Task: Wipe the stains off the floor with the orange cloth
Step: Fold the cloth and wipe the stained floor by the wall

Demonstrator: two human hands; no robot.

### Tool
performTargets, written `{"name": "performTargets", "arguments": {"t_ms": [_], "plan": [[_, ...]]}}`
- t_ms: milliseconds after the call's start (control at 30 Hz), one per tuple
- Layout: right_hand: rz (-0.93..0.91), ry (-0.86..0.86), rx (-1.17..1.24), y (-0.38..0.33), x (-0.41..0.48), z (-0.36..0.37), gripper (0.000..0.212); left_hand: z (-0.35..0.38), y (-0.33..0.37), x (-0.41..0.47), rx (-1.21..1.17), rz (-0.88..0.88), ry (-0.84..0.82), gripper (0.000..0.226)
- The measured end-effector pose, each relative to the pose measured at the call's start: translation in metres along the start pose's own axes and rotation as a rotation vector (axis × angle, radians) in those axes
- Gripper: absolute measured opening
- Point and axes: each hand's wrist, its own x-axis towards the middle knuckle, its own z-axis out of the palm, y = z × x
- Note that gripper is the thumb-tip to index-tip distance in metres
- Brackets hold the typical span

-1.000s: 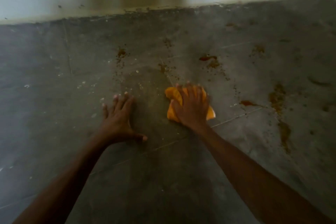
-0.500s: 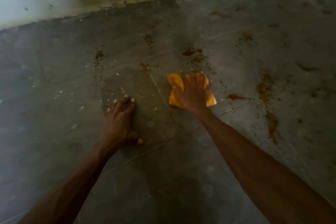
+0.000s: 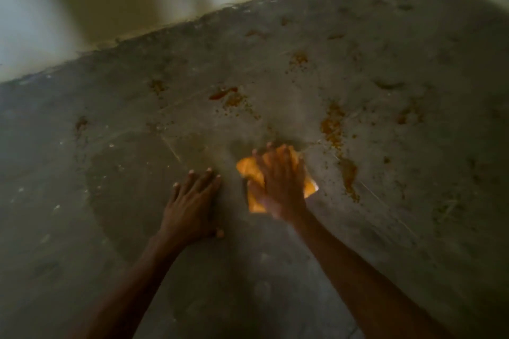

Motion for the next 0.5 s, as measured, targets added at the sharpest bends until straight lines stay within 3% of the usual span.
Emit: {"name": "performTargets", "arguments": {"t_ms": [67, 133, 233, 333, 400, 500], "plan": [[-0.182, -0.005, 0.016, 0.011, -0.097, -0.002, 0.072, 0.006, 0.024, 0.014, -0.071, 0.013, -0.046, 0.145], [-0.171, -0.023, 0.009, 0.057, -0.160, -0.012, 0.075, 0.018, 0.047, 0.018, -0.102, 0.017, -0.080, 0.157], [0.060, 0.003, -0.100, 0.110, -0.118, -0.011, 0.075, 0.031, 0.062, 0.017, -0.062, -0.034, -0.032, 0.157], [0.317, 0.002, -0.032, 0.088, -0.035, -0.011, 0.074, 0.032, 0.068, 0.017, -0.065, -0.084, 0.016, 0.156], [0.223, 0.052, -0.012, 0.056, -0.028, -0.006, 0.073, 0.032, 0.067, 0.017, -0.065, -0.073, 0.009, 0.157], [-0.100, 0.032, 0.017, 0.042, -0.108, 0.000, 0.071, 0.030, 0.059, 0.018, -0.065, -0.067, -0.016, 0.159]]}}
